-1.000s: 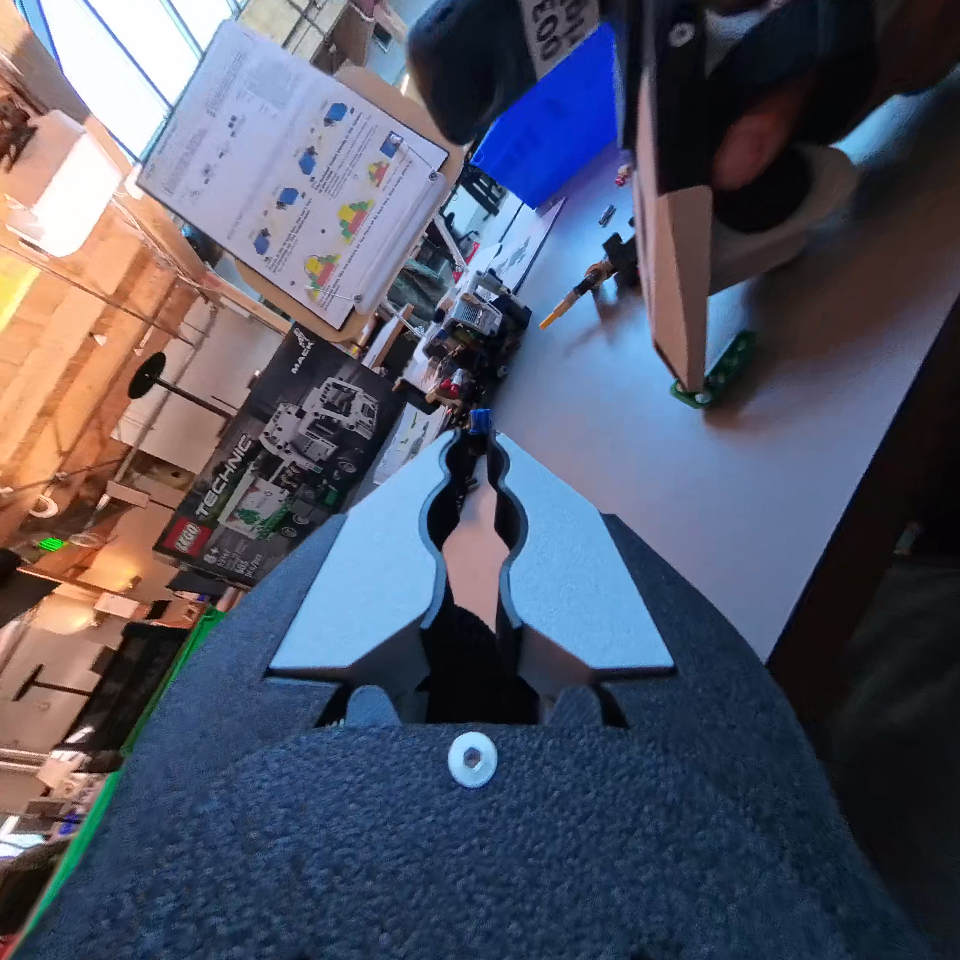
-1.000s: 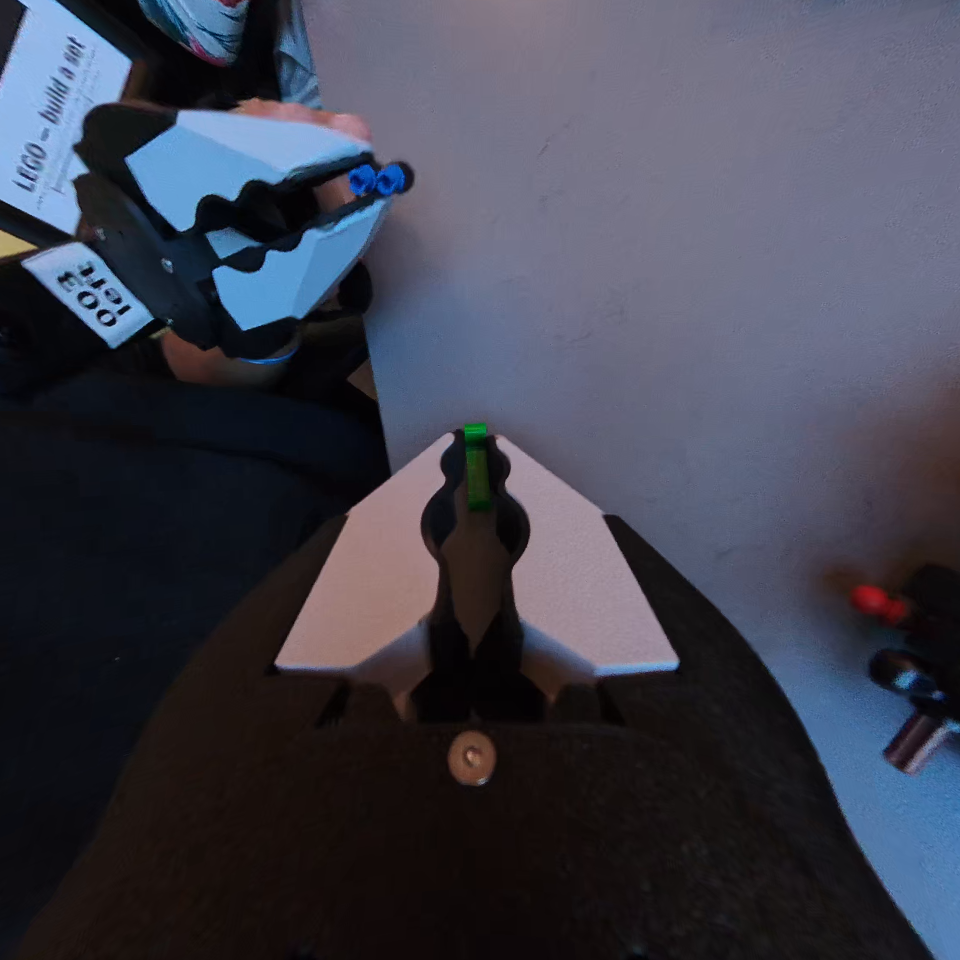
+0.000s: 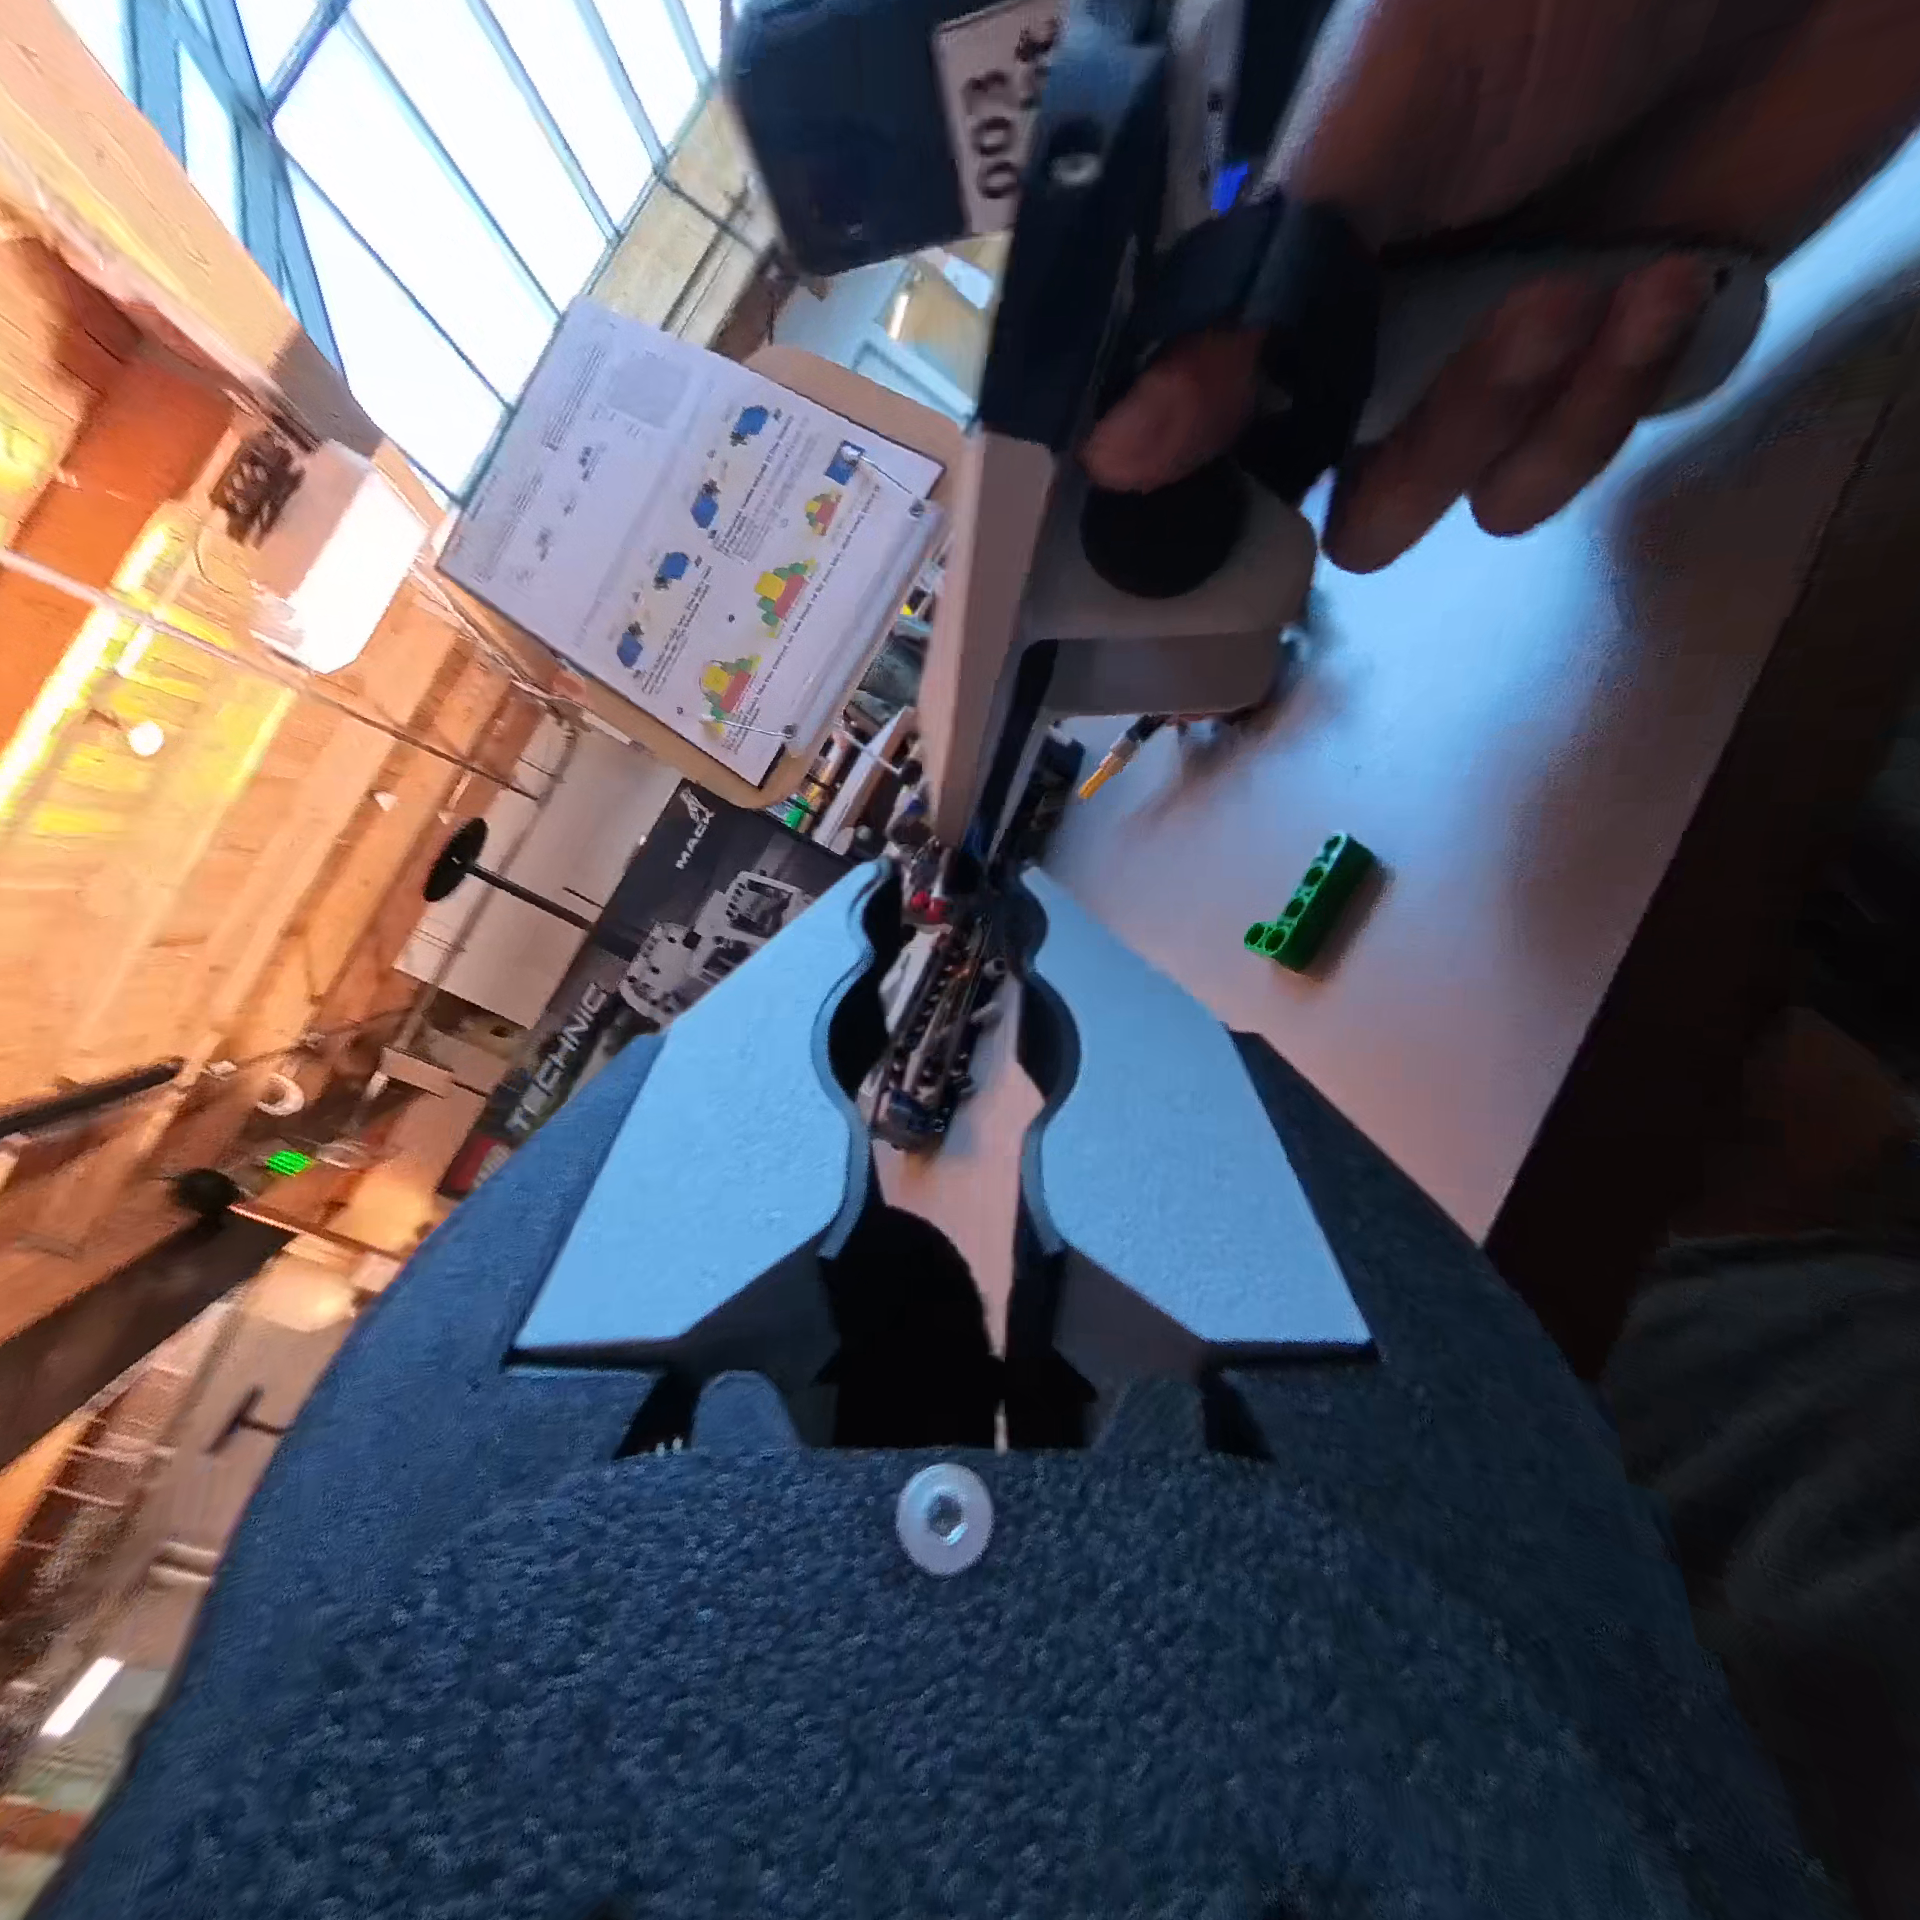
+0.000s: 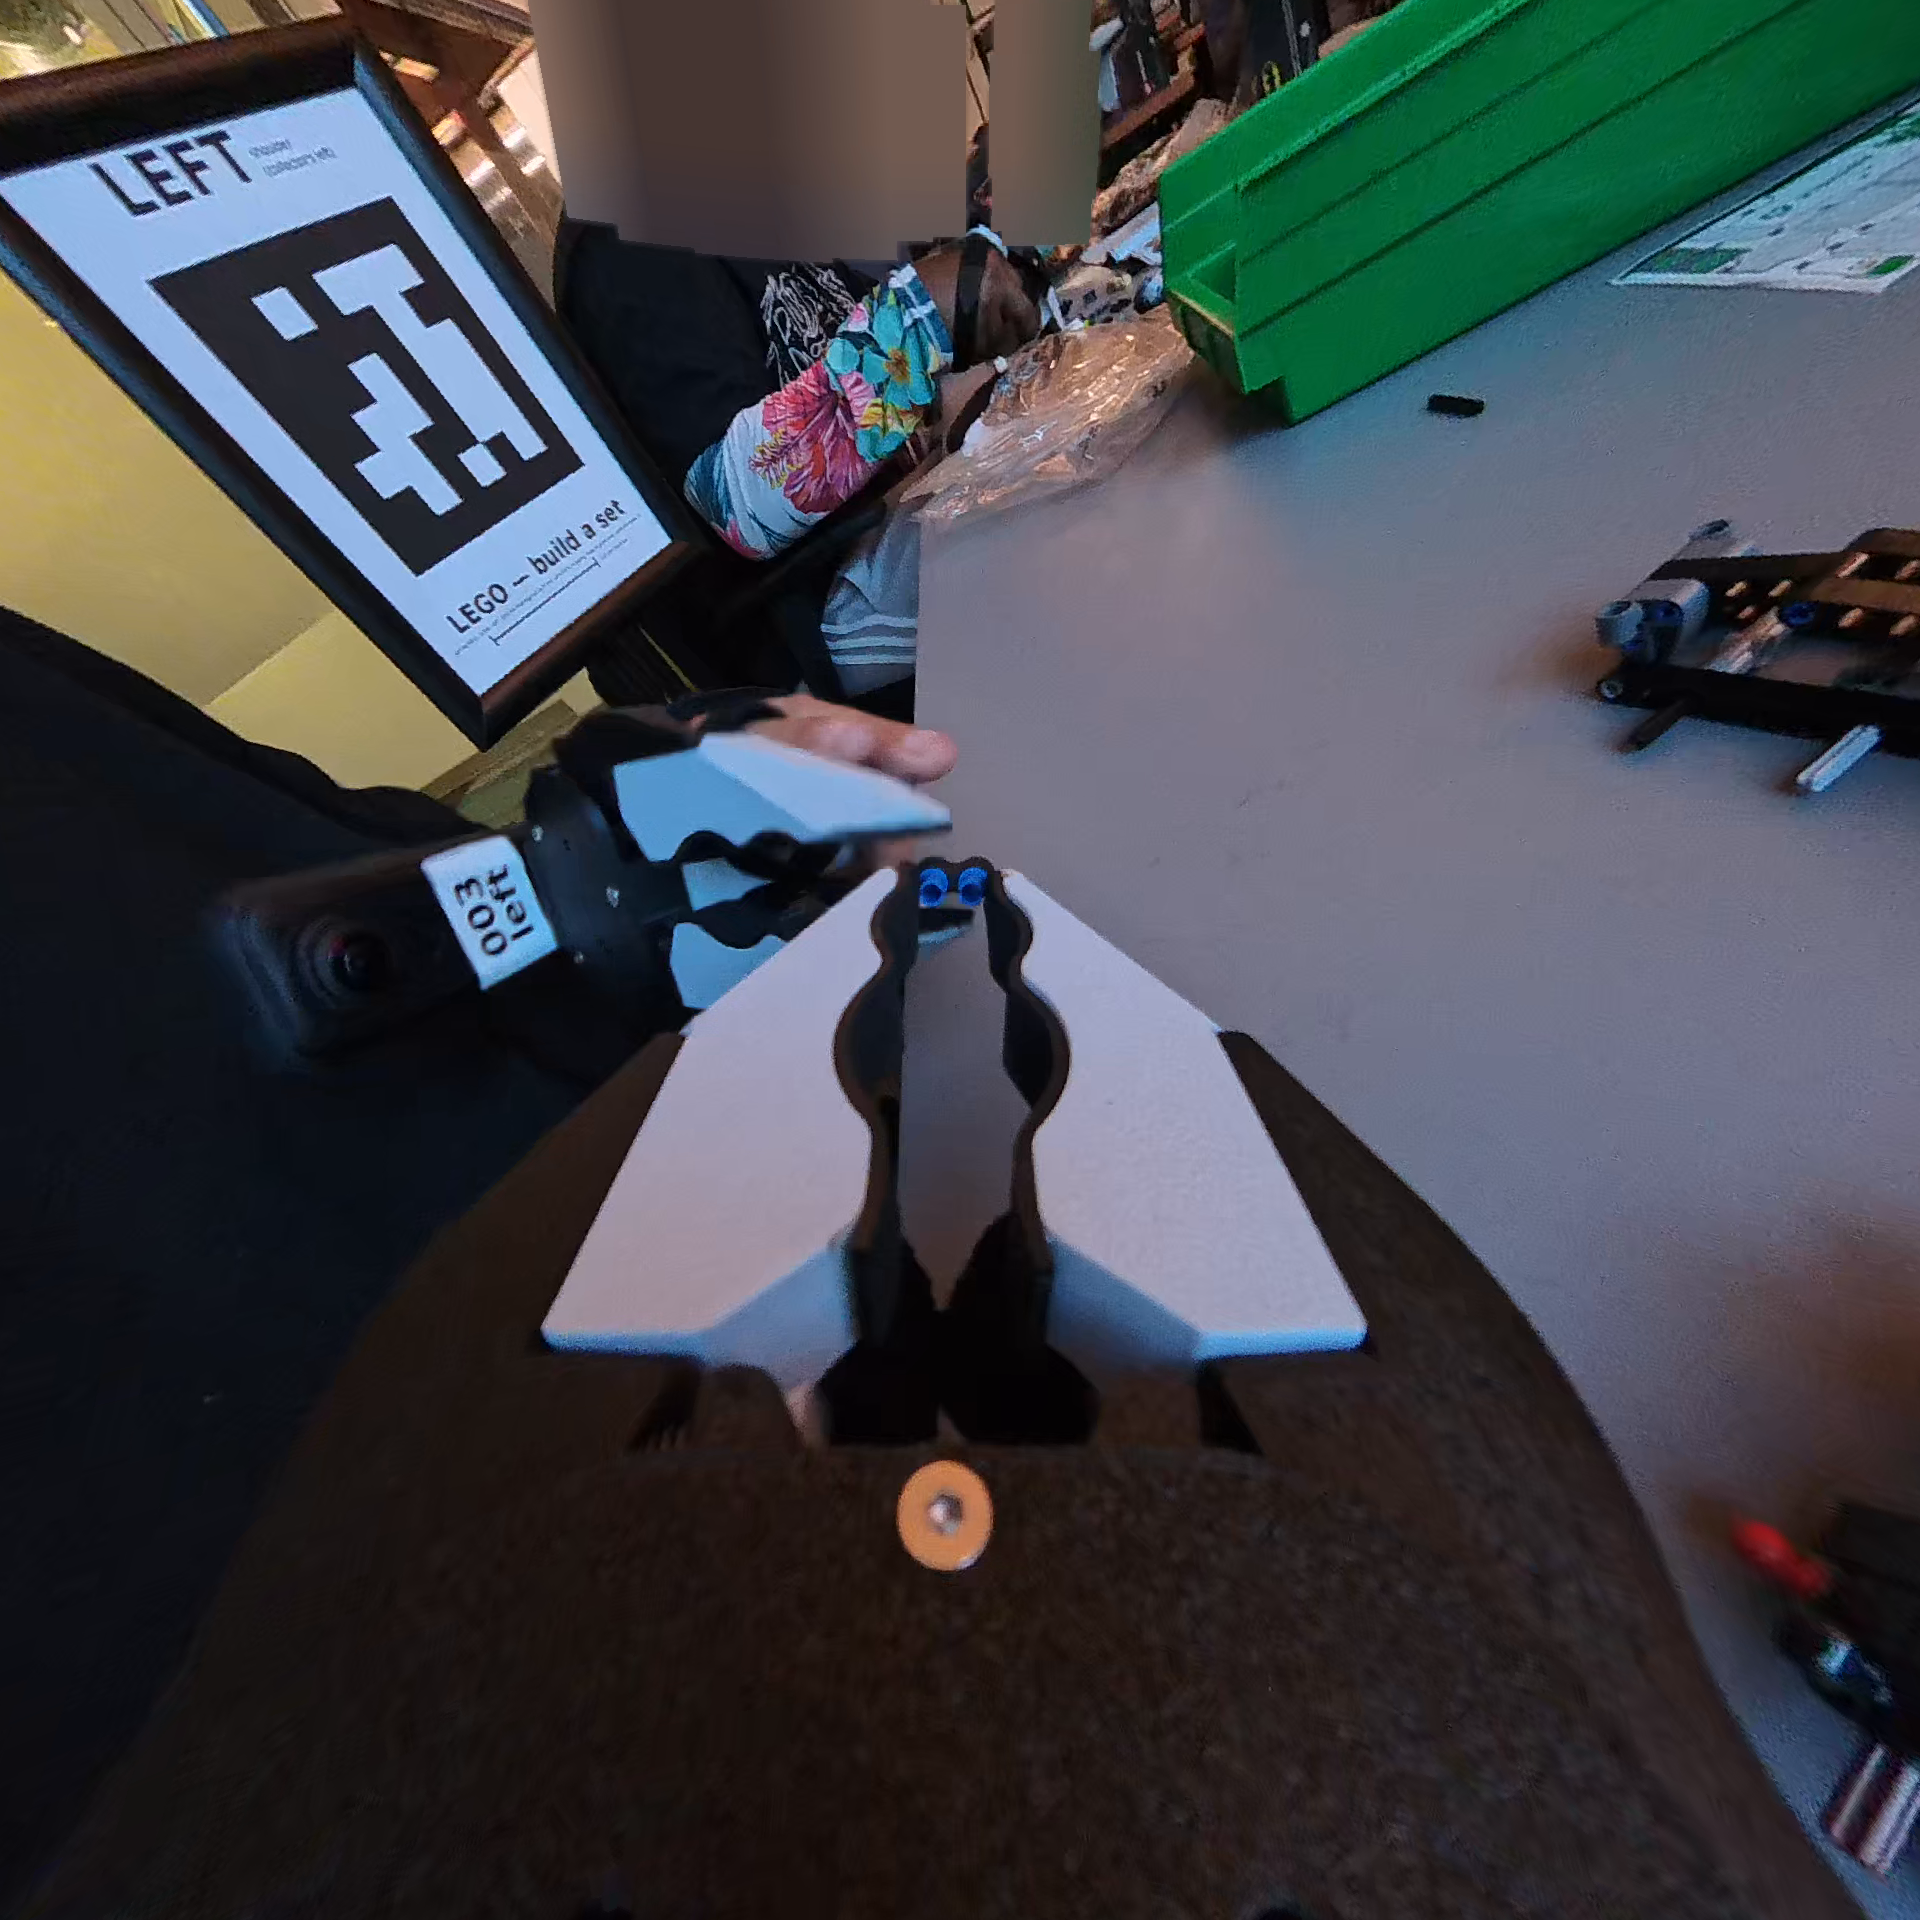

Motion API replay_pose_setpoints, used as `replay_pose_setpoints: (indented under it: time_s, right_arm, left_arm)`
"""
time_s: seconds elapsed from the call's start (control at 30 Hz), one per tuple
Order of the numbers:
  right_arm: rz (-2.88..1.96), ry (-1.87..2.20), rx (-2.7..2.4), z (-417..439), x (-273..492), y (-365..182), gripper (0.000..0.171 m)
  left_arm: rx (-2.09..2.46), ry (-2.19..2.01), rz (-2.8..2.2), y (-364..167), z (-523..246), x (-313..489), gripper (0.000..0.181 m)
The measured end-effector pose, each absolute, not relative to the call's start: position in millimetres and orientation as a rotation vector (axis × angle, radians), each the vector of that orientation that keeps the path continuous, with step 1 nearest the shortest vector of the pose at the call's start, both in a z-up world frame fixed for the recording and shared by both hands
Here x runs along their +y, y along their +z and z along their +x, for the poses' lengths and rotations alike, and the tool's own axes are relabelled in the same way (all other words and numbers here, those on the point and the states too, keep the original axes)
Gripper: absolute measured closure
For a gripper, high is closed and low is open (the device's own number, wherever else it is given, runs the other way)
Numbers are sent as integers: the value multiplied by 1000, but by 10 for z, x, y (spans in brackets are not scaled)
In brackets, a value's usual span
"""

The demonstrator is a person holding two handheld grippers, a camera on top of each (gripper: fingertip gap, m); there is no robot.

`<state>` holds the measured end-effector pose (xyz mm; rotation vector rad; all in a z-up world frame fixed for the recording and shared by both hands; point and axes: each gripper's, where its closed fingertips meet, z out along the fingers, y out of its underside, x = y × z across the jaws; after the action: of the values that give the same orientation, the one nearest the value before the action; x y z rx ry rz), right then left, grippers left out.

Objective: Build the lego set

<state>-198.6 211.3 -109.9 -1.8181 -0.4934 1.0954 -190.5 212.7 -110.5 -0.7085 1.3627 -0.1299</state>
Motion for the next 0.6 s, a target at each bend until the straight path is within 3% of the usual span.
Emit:
replay_pose_setpoints:
  time_s: [0.03, 0.17, 0.23, 0.4, 0.53, 0.6]
  right_arm:
    - [-1806, 1109, -504, -1990, 2094, -1091, 160]
    - [-1738, 1078, -576, -1999, 2055, -1035, 161]
    - [-1714, 1057, -612, -2016, 2038, -1020, 161]
    - [-1576, 1020, -711, -2088, 1949, -920, 160]
    - [-1506, 892, -799, -2103, 1909, -877, 161]
    - [-1497, 844, -840, -2114, 1890, -879, 160]
  left_arm:
    - [1350, -171, -736, -1088, -1911, 2135, 156]
    - [1392, -326, -849, -1152, -1896, 2145, 153]
    - [1397, -384, -848, -1127, -1903, 2107, 164]
    - [1381, -596, -852, -1002, -1953, 1990, 170]
    - [1450, -960, -974, -956, -1985, 1841, 156]
    - [1439, -1106, -1016, -899, -2026, 1830, 162]
